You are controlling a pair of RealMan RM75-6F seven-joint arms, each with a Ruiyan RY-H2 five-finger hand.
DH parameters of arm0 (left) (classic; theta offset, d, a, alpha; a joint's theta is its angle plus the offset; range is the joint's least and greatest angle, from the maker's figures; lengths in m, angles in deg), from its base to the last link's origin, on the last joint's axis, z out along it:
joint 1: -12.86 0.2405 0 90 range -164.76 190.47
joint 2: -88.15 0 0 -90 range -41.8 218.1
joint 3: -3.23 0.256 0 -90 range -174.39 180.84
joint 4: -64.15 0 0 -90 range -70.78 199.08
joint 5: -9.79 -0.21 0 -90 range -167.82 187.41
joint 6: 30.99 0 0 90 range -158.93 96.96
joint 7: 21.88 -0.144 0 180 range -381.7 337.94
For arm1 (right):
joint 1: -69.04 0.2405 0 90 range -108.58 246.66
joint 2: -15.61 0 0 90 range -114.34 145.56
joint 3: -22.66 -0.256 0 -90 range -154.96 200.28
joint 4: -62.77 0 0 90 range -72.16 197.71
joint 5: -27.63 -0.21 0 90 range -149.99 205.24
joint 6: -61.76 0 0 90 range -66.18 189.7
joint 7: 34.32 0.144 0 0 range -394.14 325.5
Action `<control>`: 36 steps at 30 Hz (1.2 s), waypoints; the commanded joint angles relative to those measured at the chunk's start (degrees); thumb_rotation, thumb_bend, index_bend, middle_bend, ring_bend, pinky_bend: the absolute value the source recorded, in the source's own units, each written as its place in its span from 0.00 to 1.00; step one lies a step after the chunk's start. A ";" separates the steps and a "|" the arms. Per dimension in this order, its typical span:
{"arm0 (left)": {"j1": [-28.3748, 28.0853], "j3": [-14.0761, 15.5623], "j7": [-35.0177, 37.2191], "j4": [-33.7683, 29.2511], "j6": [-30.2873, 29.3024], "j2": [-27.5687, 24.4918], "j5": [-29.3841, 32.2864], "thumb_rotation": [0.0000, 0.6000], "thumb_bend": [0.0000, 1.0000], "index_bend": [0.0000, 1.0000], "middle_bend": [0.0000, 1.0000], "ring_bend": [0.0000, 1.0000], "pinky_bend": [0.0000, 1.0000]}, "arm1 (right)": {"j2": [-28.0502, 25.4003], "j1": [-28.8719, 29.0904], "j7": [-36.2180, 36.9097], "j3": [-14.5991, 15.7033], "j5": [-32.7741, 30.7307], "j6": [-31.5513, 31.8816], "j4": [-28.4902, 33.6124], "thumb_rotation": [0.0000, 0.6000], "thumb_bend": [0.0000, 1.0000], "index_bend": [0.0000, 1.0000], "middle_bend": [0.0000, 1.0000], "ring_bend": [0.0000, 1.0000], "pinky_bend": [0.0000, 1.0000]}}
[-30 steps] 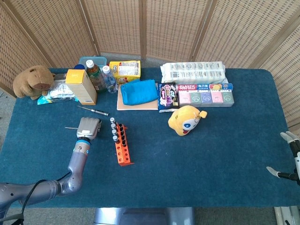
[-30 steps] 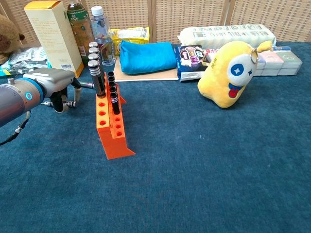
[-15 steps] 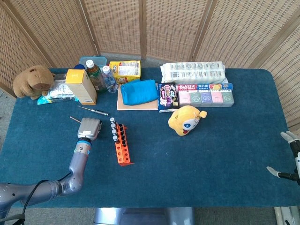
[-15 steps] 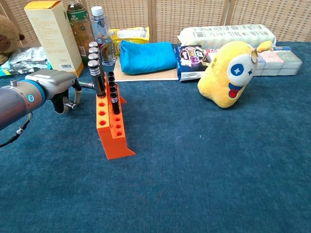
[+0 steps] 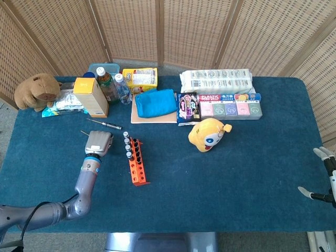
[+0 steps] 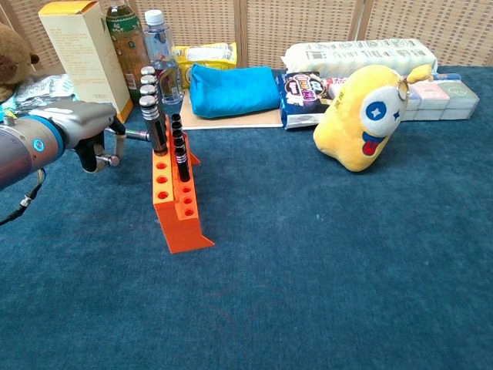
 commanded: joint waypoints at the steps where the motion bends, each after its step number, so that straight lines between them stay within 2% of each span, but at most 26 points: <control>1: 0.59 -0.39 -0.14 -3.94 -1.91 -2.98 -0.92 1.00 0.38 0.55 1.00 1.00 1.00 | 0.02 0.05 -0.11 0.04 0.14 -0.03 0.10 1.00 0.00 0.09 0.05 0.01 0.00; 12: 2.85 -1.31 1.93 -15.49 -5.58 -12.26 -3.62 1.00 0.38 0.55 1.00 1.00 1.00 | 0.07 0.19 -0.55 0.39 0.78 -0.17 0.73 1.00 0.00 0.09 0.05 0.01 0.00; 36: 7.81 -3.36 10.79 -33.78 -9.36 -29.37 -10.80 1.00 0.38 0.55 1.00 1.00 1.00 | 0.47 0.56 -2.32 0.98 1.48 -0.43 1.77 1.00 0.00 0.09 0.05 0.01 0.00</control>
